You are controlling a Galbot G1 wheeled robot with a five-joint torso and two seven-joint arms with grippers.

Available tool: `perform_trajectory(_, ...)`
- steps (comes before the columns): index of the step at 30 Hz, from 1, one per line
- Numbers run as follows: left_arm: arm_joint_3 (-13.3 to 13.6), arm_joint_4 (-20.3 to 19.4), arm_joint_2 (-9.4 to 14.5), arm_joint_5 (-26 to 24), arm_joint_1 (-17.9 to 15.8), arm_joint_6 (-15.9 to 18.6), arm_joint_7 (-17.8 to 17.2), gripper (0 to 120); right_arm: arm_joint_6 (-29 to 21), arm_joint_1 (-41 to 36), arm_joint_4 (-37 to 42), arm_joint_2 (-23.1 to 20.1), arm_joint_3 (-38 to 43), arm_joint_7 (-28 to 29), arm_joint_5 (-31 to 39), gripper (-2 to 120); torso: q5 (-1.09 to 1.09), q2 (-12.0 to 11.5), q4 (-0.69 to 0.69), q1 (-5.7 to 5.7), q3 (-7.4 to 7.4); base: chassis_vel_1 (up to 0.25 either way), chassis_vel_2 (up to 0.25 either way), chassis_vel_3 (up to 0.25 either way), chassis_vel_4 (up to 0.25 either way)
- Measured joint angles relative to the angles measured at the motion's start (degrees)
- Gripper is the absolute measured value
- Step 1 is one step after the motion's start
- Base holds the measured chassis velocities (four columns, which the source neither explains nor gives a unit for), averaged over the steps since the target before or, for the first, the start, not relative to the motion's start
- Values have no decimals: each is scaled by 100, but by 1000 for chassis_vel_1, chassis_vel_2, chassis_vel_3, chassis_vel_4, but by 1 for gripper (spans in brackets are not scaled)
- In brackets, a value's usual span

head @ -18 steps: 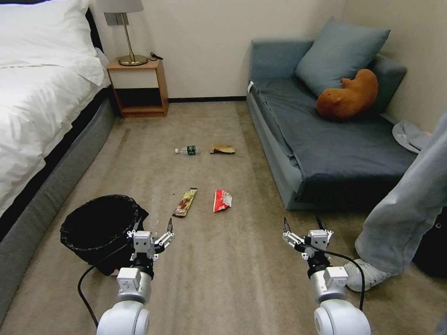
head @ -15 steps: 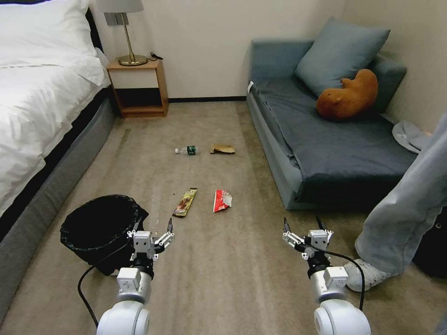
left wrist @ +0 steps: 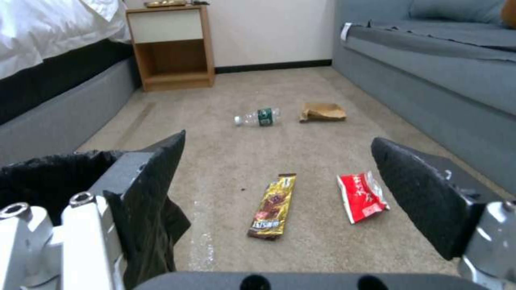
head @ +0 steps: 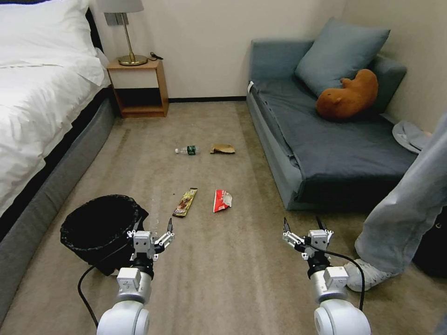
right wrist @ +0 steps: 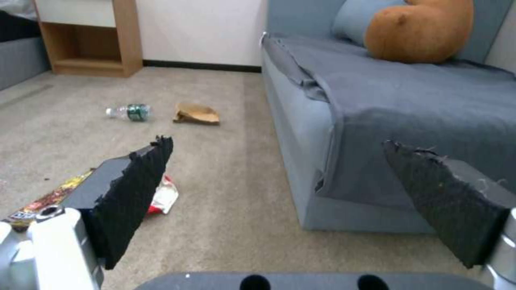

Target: Pick up the trash bin, then pick up the garbage on the floor and place it into the trash bin.

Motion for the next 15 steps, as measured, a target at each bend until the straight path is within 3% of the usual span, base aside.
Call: perform_trajectory(15,0,0,0,0,0,0,0,94,0,0,0,0,0,0,0,100,0,0,0,0,0,0,0,0,0)
